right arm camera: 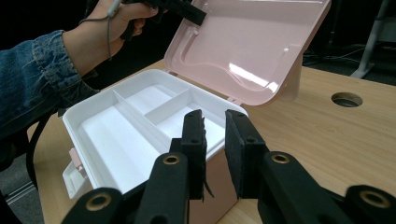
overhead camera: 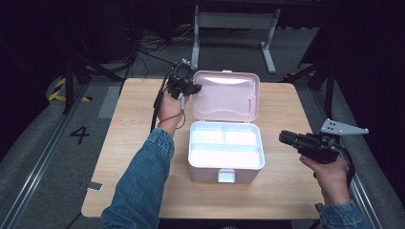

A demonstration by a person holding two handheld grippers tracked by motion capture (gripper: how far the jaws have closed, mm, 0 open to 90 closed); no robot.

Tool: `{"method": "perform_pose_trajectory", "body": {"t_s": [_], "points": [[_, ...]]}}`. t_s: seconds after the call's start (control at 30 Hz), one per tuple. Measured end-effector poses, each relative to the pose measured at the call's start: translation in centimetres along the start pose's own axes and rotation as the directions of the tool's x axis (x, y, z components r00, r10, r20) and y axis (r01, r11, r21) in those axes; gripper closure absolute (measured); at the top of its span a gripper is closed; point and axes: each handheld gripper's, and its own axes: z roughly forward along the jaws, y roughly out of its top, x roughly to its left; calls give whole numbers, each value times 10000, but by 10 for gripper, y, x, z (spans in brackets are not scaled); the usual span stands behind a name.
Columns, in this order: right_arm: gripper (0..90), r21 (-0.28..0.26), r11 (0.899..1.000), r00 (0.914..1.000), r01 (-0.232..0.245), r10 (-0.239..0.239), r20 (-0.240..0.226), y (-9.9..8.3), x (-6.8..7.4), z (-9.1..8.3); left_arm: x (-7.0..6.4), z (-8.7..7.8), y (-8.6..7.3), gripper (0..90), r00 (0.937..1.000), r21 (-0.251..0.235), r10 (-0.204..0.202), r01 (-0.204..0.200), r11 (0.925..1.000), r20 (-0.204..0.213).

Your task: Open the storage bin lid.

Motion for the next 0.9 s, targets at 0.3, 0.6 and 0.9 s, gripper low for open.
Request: {"method": "perform_pose_trajectory", "body": {"t_s": [0.3, 0.6, 0.9], "points": [[772, -28, 10000, 10000, -45, 45, 30, 0, -2, -2, 6, 11, -3, 667, 9998, 284, -168, 164, 9995, 127], [769, 47, 10000, 10000, -37, 36, 62, -1, -4, 0, 10, 23, -7, 683, 9999, 860, -142, 145, 9962, -42], [768, 42, 9999, 9999, -136, 136, -3, -3, -6, 1, 10, 39, -13, 692, 9996, 1353, -143, 175, 9906, -245]]}}
